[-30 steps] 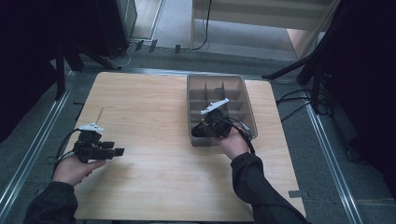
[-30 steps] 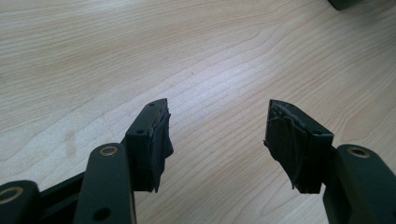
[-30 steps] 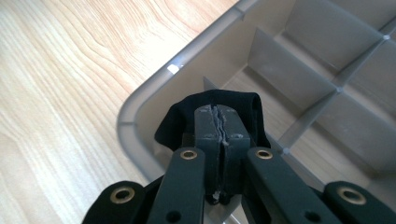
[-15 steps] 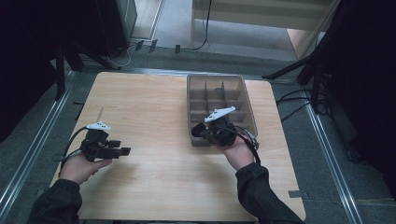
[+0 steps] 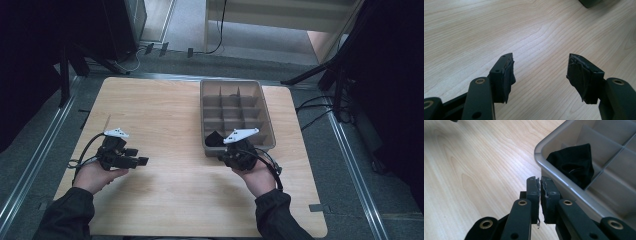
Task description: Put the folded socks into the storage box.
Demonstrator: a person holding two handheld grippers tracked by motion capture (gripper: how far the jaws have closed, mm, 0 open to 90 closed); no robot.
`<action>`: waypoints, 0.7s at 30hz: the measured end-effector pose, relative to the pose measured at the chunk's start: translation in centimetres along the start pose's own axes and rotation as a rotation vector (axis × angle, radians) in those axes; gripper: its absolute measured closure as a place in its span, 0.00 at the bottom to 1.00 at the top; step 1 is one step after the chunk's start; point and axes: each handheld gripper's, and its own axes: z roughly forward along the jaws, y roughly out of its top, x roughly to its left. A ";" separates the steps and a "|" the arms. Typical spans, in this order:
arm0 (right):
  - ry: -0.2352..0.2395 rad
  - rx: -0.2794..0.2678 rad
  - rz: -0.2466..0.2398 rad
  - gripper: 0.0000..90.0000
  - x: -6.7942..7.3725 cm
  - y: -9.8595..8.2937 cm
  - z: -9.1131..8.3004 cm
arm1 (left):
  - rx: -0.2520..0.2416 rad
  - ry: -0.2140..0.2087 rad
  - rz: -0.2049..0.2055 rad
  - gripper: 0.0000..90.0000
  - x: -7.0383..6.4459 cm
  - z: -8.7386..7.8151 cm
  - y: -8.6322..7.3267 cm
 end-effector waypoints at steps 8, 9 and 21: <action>0.031 -0.004 -0.003 0.94 0.8 -1.1 -0.5 | -0.010 -0.015 0.018 0.41 -0.8 0.0 0.3; 0.036 -0.008 -0.005 0.93 0.9 -1.2 -0.5 | -0.012 -0.017 0.023 0.41 -0.9 -0.1 0.3; 0.049 -0.003 -0.034 0.74 1.6 -2.6 0.2 | 0.003 -0.029 0.056 0.40 -1.9 0.6 0.6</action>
